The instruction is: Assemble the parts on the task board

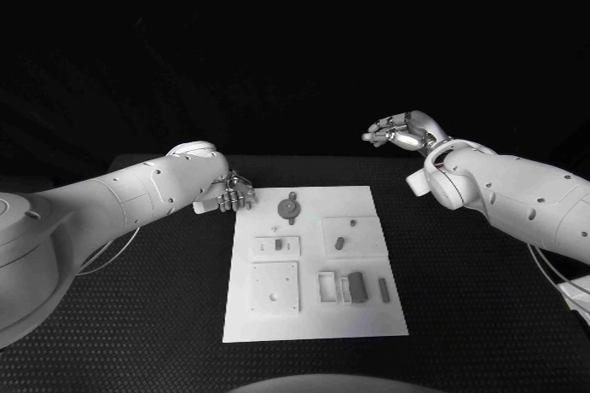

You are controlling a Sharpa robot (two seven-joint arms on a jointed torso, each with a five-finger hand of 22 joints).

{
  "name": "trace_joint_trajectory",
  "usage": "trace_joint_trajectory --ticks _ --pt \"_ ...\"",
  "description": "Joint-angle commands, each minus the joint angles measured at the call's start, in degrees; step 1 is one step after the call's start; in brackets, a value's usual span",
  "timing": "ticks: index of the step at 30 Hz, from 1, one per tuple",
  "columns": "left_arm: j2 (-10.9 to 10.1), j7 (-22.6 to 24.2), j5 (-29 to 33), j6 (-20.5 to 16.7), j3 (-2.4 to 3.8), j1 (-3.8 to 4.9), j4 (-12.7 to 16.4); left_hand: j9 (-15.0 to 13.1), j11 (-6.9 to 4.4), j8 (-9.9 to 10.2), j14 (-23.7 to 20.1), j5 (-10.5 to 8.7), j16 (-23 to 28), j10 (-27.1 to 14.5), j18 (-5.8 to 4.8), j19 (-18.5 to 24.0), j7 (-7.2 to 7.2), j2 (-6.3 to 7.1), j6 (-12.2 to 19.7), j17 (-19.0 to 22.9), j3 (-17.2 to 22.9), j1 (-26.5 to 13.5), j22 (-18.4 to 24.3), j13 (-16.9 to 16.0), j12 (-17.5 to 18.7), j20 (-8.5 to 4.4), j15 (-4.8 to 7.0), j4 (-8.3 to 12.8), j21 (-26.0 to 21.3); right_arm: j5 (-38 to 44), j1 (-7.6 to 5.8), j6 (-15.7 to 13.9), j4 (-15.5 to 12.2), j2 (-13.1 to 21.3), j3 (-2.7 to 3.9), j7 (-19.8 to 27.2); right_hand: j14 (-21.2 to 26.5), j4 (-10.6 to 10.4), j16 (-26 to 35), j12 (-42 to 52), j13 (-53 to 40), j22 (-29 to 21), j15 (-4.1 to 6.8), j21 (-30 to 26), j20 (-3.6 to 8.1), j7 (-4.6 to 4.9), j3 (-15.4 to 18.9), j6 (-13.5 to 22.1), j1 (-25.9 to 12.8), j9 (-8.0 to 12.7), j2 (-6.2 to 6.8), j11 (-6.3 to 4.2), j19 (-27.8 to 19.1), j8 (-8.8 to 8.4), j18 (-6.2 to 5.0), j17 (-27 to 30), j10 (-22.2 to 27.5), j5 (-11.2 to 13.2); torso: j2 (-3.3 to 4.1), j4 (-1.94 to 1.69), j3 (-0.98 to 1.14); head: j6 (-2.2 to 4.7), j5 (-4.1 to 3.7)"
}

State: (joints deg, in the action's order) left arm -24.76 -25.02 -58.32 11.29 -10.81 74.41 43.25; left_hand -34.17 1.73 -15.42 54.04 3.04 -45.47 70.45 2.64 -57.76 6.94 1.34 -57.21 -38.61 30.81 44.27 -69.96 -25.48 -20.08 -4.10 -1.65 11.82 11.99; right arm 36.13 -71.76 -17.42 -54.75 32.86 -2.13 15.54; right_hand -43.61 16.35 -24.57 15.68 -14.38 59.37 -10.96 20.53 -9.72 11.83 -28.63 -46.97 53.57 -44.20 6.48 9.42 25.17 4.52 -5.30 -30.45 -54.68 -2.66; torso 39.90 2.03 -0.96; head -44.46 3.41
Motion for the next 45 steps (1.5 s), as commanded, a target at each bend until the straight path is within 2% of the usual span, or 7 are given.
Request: trace_joint_trajectory --ticks 1,16,33,45 --pt "0.2 0.7 0.3 0.4 0.00 0.01 -0.1 0.1 -0.08 0.0 -0.2 -0.16 -0.3 0.4 0.05 -0.4 -0.08 -0.88 -0.5 0.1 0.1 0.4 -0.1 -0.1 0.3 0.01 0.13 0.6 -0.3 0.0 0.02 0.9 0.0 -0.1 0.03 0.4 0.5 0.0 0.4 -0.3 0.1 0.1 0.03 -0.1 0.10 0.14 0.2 0.1 0.3 0.1 -0.21 0.03 -0.4 -0.22 0.92 -0.1 -0.5 0.0 0.00 -0.01 0.02 -0.13 0.02" --pt "0.3 0.9 1.0 0.8 0.01 0.01 -0.4 0.3 -0.33 -0.5 0.2 -0.16 -0.6 1.2 -0.04 -0.9 -0.39 -2.85 -1.3 0.1 0.8 3.3 -0.4 -0.6 0.6 -0.14 0.30 2.4 -0.5 0.0 0.09 1.0 0.1 -0.2 0.03 0.4 0.5 0.0 0.4 -0.3 0.1 0.1 0.03 -0.2 0.10 0.14 0.2 0.2 0.3 0.1 -0.22 0.03 -0.4 -0.22 0.92 -0.1 -0.6 0.0 -0.01 0.02 0.00 -0.35 -0.03" --pt "0.4 1.1 1.8 1.0 0.01 0.01 -0.7 0.5 -0.47 -0.8 0.4 -0.12 -0.8 1.8 -0.20 -1.3 -0.56 -3.90 -1.7 0.2 1.3 6.6 -0.7 -1.0 1.0 -0.25 0.41 4.1 -0.8 0.0 0.17 1.0 0.3 -0.3 0.03 0.4 0.5 0.0 0.4 -0.3 0.2 0.2 0.02 -0.2 0.10 0.15 0.3 0.2 0.2 0.1 -0.25 0.03 -0.4 -0.21 0.93 -0.2 -0.6 0.0 -0.03 0.01 0.02 -0.53 -0.01" --pt "0.2 1.2 1.8 -0.7 0.01 0.01 -0.5 0.0 -1.46 -2.2 2.1 0.77 -2.6 4.6 -0.28 -3.2 -1.76 -4.76 -4.2 -0.9 1.6 10.3 -1.8 -2.4 0.3 -1.04 1.23 4.4 -0.2 -0.1 0.22 1.0 0.3 -0.3 0.03 0.4 0.5 0.0 0.4 -0.3 0.2 0.2 0.02 -0.2 0.09 0.15 0.3 0.2 0.1 0.1 -0.25 0.04 -0.4 -0.20 0.94 -0.2 -0.6 0.0 -0.02 0.01 0.04 -0.64 0.00"
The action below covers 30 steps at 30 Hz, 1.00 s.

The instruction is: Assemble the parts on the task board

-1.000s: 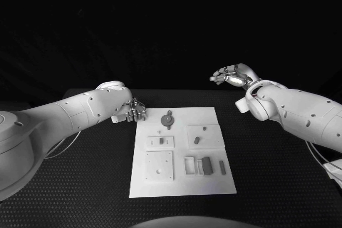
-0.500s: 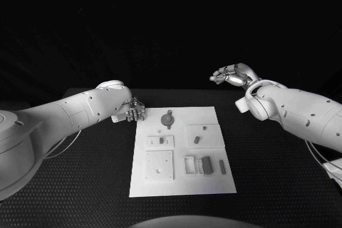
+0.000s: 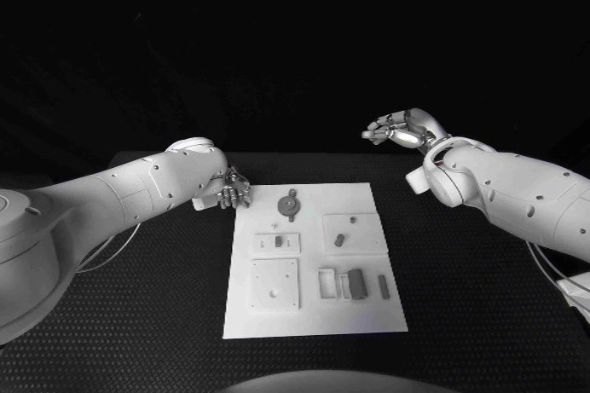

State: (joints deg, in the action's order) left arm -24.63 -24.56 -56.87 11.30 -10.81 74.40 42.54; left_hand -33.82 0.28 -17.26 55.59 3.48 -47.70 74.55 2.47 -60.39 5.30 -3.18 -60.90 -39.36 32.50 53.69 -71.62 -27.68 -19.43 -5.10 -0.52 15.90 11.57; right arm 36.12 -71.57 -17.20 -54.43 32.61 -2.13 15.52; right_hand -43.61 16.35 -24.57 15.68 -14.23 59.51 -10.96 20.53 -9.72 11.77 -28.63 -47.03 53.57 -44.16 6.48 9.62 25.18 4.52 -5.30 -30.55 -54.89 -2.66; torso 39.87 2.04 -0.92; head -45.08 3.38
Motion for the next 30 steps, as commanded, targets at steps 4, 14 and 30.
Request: trace_joint_trajectory --ticks 4,14,30 --pt "-0.2 0.8 0.4 -1.7 0.01 0.01 0.5 -0.7 -0.31 -0.7 1.2 0.77 -0.8 1.2 -0.11 -1.2 -0.44 -0.43 -1.1 -0.5 -0.3 1.3 -0.5 -0.8 -0.6 -0.33 0.39 0.3 0.4 -0.1 0.04 0.8 0.0 0.0 0.03 0.4 0.5 0.0 0.4 -0.3 0.1 0.1 0.02 -0.2 0.10 0.21 0.3 0.2 0.1 0.1 -0.25 -0.17 -0.4 -0.20 0.94 -0.1 -0.4 0.0 0.01 0.01 -0.01 -0.07 0.00" --pt "-2.9 -0.4 6.5 -5.3 0.07 0.08 4.7 -2.1 -0.96 -1.7 2.3 2.93 -1.9 2.4 -0.14 -2.5 -1.06 -0.58 -2.1 -1.5 -0.8 1.5 -1.7 -2.5 -1.7 -0.98 1.00 0.3 0.9 -0.2 0.06 0.8 0.0 0.1 0.03 0.4 0.5 0.0 0.4 -0.3 0.1 0.1 0.01 -0.2 0.10 0.21 0.3 0.2 0.0 0.1 -0.25 -0.17 -0.4 -0.20 0.94 -0.1 -0.4 0.0 -0.03 -0.03 0.04 -0.26 -0.22" --pt "-12.9 -4.2 15.5 -15.1 0.01 0.71 22.6 -3.3 -1.48 -2.2 3.4 5.58 -2.4 3.2 -0.09 -3.6 -1.52 -0.15 -2.9 -2.3 -1.0 1.6 -2.8 -3.8 -2.5 -1.48 1.48 0.5 1.3 -0.3 0.06 0.6 -0.3 0.8 0.03 0.3 0.6 0.0 0.4 -0.4 0.1 0.1 0.01 -0.2 0.10 0.20 0.4 0.2 0.0 0.1 -0.21 -0.17 -0.4 -0.19 0.94 -0.1 -0.4 0.0 -0.04 -0.05 0.09 -0.22 -0.05"
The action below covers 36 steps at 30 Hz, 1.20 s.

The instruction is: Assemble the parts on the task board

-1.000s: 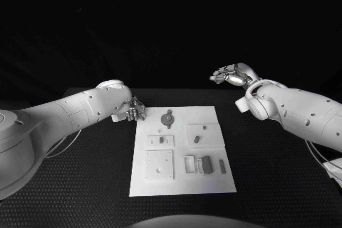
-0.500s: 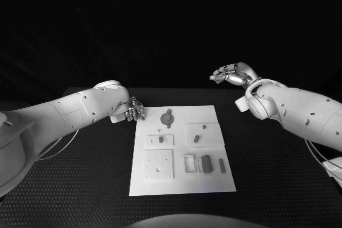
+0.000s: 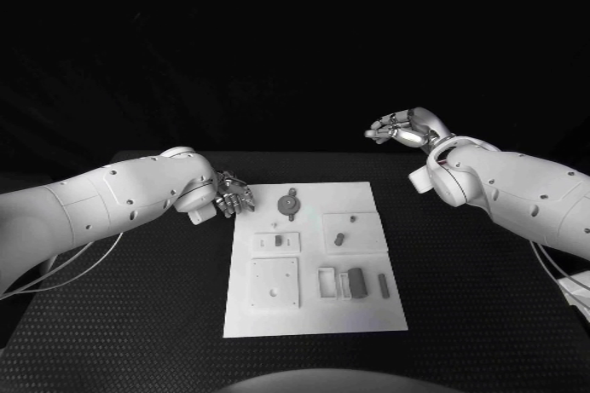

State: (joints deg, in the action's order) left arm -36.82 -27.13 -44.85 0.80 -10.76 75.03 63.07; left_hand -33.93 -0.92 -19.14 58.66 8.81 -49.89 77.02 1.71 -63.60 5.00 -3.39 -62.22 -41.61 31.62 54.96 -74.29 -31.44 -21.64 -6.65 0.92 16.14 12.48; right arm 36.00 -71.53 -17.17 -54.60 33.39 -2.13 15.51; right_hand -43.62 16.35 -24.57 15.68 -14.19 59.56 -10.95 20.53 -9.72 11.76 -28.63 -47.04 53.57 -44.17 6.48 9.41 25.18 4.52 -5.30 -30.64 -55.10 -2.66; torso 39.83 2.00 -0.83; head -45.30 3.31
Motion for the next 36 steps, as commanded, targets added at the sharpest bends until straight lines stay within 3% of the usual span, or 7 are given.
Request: trace_joint_trajectory --ticks 1,6,8,12,28,36 --pt "-1.2 -1.8 3.5 -5.0 -0.09 0.09 3.1 -3.2 -0.30 -0.3 0.3 0.29 -0.2 0.7 0.67 -0.4 -1.23 0.09 -1.6 -0.1 -0.1 0.3 -0.1 -0.1 -0.3 0.05 0.06 0.2 0.4 -0.1 0.02 0.6 -0.2 0.1 0.03 0.3 0.6 0.0 0.4 -0.4 0.1 0.1 0.01 -0.2 0.10 0.21 0.4 0.2 -0.1 0.1 -0.21 0.04 -0.4 -0.19 0.94 -0.1 -0.2 0.0 0.00 -0.03 0.01 -0.02 0.03" --pt "-2.6 -2.3 3.4 -7.2 -0.61 0.06 6.7 -3.4 -0.41 -0.4 0.6 0.60 -0.3 0.9 0.69 -0.6 -1.33 0.22 -1.8 -0.2 -0.1 0.4 -0.3 -0.3 -0.4 -0.04 0.15 0.3 0.4 -0.2 0.01 0.6 -0.2 0.1 0.03 0.3 0.6 0.0 0.4 -0.4 0.1 0.1 0.01 -0.2 0.10 0.21 0.4 0.2 -0.1 0.1 -0.21 0.04 -0.4 -0.18 0.94 -0.1 -0.2 0.0 0.01 0.04 -0.01 -0.05 0.19" --pt "-3.3 -2.4 3.1 -7.7 -1.62 0.06 8.3 -3.5 -0.45 -0.4 0.7 0.70 -0.3 1.0 0.70 -0.7 -1.35 0.25 -1.9 -0.3 -0.1 0.4 -0.4 -0.4 -0.4 -0.07 0.18 0.3 0.4 -0.2 0.01 0.6 -0.2 0.1 0.03 0.3 0.6 0.0 0.4 -0.4 0.1 0.1 0.01 -0.2 0.10 0.21 0.4 0.2 -0.1 0.1 -0.20 0.04 -0.4 -0.18 0.94 -0.1 -0.2 0.0 0.05 0.06 -0.06 -0.06 0.19" --pt "-4.0 -2.8 1.5 -9.2 -3.06 0.06 10.7 -3.5 -0.49 -0.4 0.8 0.78 -0.4 1.1 0.70 -0.8 -1.39 0.33 -1.9 -0.3 -0.1 0.4 -0.5 -0.5 -0.5 -0.09 0.21 0.3 0.4 -0.2 0.01 0.6 -0.2 0.1 0.02 0.3 0.6 0.0 0.4 -0.4 0.1 0.1 0.01 -0.2 0.10 0.20 0.4 0.2 -0.1 0.1 -0.19 0.04 -0.4 -0.18 0.94 -0.1 -0.2 0.0 0.01 0.06 -0.03 -0.26 0.20" --pt "-4.2 -4.2 -1.9 -8.4 -3.07 -0.59 14.9 -3.7 -0.56 -0.4 0.9 0.82 -0.4 1.2 0.70 -0.9 -1.46 0.44 -2.1 -0.4 -0.1 0.4 -0.6 -0.6 -0.6 -0.15 0.26 0.3 0.5 -0.2 0.01 0.6 -0.3 0.2 0.02 0.3 0.6 0.0 0.4 -0.4 0.2 0.1 0.01 -0.2 0.12 0.20 0.4 0.2 -0.1 0.1 -0.18 0.03 -0.4 -0.17 0.93 -0.1 -0.3 0.0 0.07 0.08 -0.08 -0.59 0.06" --pt "-3.9 -5.1 -4.4 -6.8 -3.07 -0.93 15.5 -3.7 -0.58 -0.4 0.9 0.83 -0.4 1.2 0.69 -0.9 -1.48 0.46 -2.1 -0.5 -0.1 0.4 -0.7 -0.7 -0.6 -0.16 0.27 0.3 0.5 -0.2 0.01 0.6 -0.3 0.3 0.02 0.3 0.6 0.0 0.4 -0.4 0.2 0.2 0.01 -0.2 0.12 0.20 0.4 0.2 -0.1 0.1 -0.18 0.03 -0.4 -0.17 0.94 -0.1 -0.3 0.0 0.05 0.01 -0.11 -0.77 -0.02"
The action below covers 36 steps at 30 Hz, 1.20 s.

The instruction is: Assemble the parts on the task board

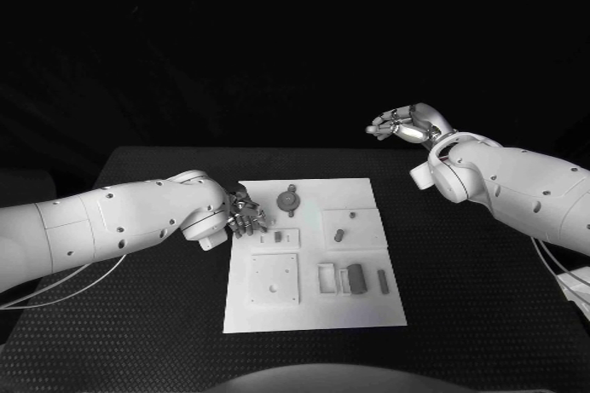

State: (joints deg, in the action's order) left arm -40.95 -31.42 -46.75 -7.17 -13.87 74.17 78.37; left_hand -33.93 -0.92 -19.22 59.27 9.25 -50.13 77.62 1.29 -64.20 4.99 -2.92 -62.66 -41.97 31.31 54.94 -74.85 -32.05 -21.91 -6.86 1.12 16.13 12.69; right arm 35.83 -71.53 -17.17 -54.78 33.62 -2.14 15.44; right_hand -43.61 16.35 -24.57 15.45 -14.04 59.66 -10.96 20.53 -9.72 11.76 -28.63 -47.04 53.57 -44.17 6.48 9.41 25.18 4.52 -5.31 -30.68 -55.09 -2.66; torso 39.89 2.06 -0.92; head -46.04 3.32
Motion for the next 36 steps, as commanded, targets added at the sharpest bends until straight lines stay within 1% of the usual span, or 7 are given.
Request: trace_joint_trajectory --ticks 1,15,24,36 --pt "0.2 -0.9 -2.5 1.3 0.03 -0.16 0.3 -3.7 -0.57 -0.4 0.3 0.39 -0.2 0.6 1.11 -0.3 -1.48 0.00 -1.7 -0.1 0.2 0.5 -0.1 -0.1 -0.3 0.05 0.07 0.3 0.2 0.0 0.01 0.6 -0.1 0.0 0.03 0.3 0.6 0.0 0.4 -0.2 0.1 0.1 0.01 -0.2 0.12 0.20 0.4 0.2 -0.1 0.1 -0.18 0.03 -0.4 -0.17 0.94 -0.1 -0.3 0.0 -0.01 -0.06 -0.01 -0.03 -0.05" --pt "0.2 -1.6 -3.2 2.3 0.03 -0.67 0.8 -3.8 -0.60 -0.4 0.4 0.39 -0.2 0.7 1.10 -0.3 -1.50 0.01 -1.7 -0.2 0.2 0.5 -0.2 -0.2 -0.3 0.04 0.08 0.3 0.2 0.0 0.01 0.7 -0.1 0.1 0.03 0.3 0.6 0.0 0.4 -0.2 0.1 0.1 0.01 -0.3 0.12 0.20 0.4 0.2 -0.1 0.1 -0.17 0.03 -0.4 -0.17 0.95 -0.1 -0.3 0.0 -0.01 0.00 0.00 -0.14 0.07" --pt "0.3 -1.8 -3.6 2.5 0.03 -1.06 0.7 -3.8 -0.62 -0.4 0.4 0.39 -0.2 0.7 1.09 -0.3 -1.52 0.04 -1.7 -0.2 0.2 0.5 -0.2 -0.2 -0.4 0.03 0.08 0.3 0.2 0.0 0.01 0.7 -0.2 0.2 0.03 0.3 0.6 0.0 0.4 -0.2 0.1 0.1 0.01 -0.3 0.12 0.20 0.4 0.2 -0.1 0.1 -0.17 0.03 -0.4 -0.16 0.95 -0.2 -0.3 0.0 0.01 -0.03 0.00 -0.13 0.00" --pt "0.4 -2.1 -3.7 2.8 0.03 -1.30 0.1 -3.8 -0.64 -0.3 0.4 0.41 -0.3 0.7 1.08 -0.3 -1.53 0.05 -1.8 -0.3 0.1 0.4 -0.3 -0.3 -0.4 0.03 0.09 0.3 0.2 0.0 0.01 0.7 -0.2 0.2 0.03 0.3 0.6 0.0 0.4 -0.2 0.2 0.1 0.00 -0.3 0.12 0.20 0.4 0.2 -0.1 0.1 -0.18 0.03 -0.5 -0.16 0.96 -0.2 -0.3 0.0 0.01 0.01 0.01 -0.20 0.04"
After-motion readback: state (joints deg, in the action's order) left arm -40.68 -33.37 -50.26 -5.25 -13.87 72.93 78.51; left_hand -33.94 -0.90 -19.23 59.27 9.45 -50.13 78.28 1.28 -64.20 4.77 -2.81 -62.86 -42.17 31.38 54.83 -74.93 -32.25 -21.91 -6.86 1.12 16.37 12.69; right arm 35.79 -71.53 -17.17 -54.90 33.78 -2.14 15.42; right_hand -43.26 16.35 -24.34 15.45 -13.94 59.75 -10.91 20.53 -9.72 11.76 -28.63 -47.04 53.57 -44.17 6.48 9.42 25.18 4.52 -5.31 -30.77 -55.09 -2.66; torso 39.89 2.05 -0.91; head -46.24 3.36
